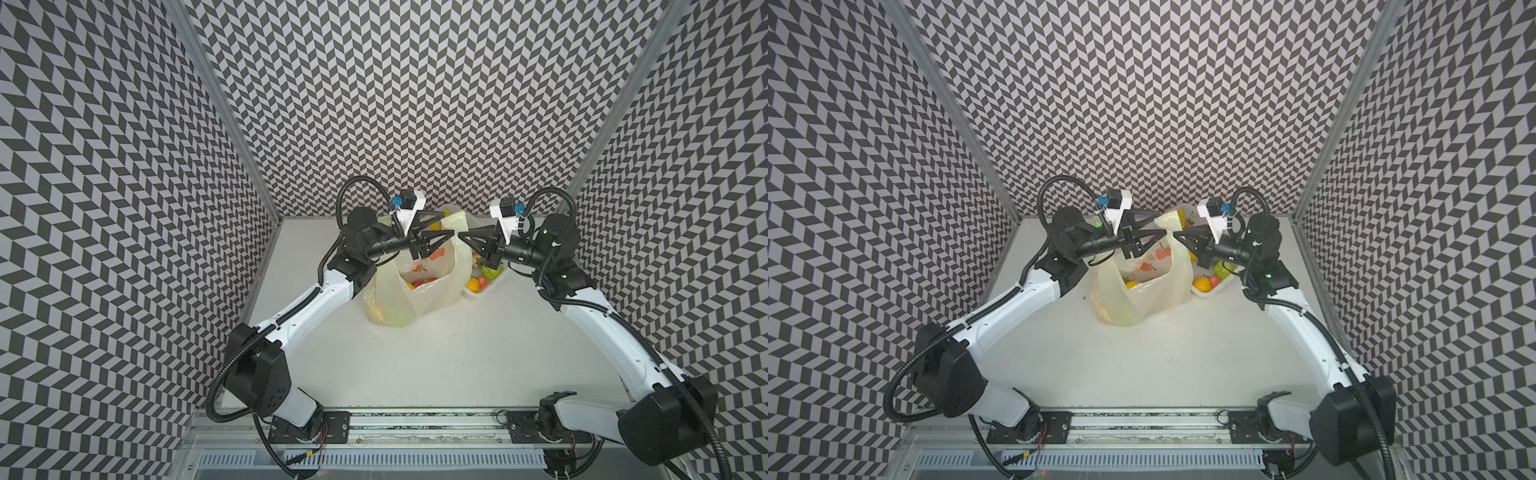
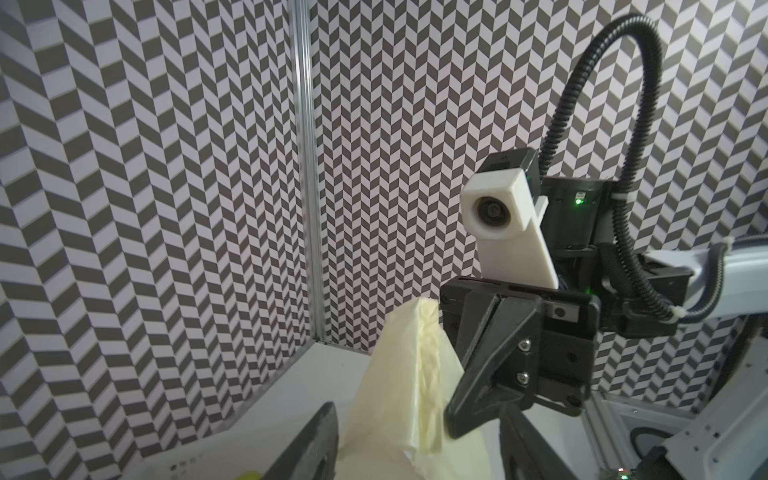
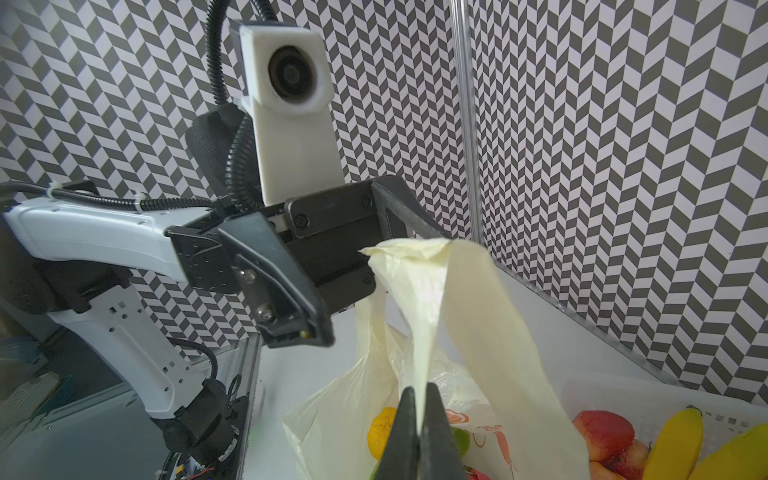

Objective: Place the fake fruits into the plastic bag and tie a complex knot

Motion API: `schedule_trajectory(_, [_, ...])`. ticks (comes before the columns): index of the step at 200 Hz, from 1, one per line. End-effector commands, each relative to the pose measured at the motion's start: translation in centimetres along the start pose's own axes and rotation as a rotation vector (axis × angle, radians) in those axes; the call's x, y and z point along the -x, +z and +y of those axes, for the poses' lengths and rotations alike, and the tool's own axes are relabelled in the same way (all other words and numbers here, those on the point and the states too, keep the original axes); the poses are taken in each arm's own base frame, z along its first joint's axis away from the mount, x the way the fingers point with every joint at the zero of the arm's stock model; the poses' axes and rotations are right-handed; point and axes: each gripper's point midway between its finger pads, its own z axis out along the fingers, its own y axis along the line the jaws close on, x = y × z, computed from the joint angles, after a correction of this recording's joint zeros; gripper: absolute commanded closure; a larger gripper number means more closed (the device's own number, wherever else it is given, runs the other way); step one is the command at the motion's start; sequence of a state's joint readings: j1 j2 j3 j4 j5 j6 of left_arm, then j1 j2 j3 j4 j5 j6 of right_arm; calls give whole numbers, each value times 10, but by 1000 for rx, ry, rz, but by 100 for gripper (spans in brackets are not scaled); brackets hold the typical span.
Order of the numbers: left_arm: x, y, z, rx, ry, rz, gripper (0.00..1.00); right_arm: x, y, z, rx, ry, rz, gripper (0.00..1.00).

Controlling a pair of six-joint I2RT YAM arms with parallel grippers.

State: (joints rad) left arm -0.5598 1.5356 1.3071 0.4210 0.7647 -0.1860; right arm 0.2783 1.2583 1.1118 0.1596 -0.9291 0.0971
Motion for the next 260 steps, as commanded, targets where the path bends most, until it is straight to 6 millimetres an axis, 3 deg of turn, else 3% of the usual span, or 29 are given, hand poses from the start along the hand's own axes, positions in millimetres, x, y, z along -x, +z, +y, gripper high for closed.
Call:
schedule_trajectory(1, [12, 5, -6, -37, 20, -23, 55, 13, 3, 12, 50, -69, -38, 100])
schedule_trajectory(55, [22, 0, -14, -44, 47, -37, 100, 4, 9, 12, 72, -69, -1, 100])
schedule_trajectory(70, [23, -3, -14, -29, 58, -33, 100, 7, 7, 11, 62, -89, 6, 100])
schedule_trajectory(121, [29, -24, -19, -18, 73, -14, 100, 25, -27, 7, -2, -249, -6, 50])
schedule_trajectory(144, [31, -31, -24, -51, 72, -2, 100, 28, -28, 24, 88, -327, -27, 21])
schedule_trajectory(162, [31, -35, -24, -67, 69, 4, 100, 33, -21, 31, 146, -353, -42, 10])
schedule_trajectory(202, [31, -37, -24, -76, 62, 7, 100, 35, 13, 45, 248, -385, -25, 3])
schedule_trajectory(231, [32, -37, -25, -82, 65, 4, 100, 32, 33, 43, 273, -372, -23, 3])
schedule_trajectory(243, [32, -37, -24, -80, 64, 3, 100, 31, 40, 44, 287, -362, -20, 8])
schedule_trajectory(260, [33, -37, -24, -79, 64, 1, 100, 24, 47, 44, 308, -337, -4, 23])
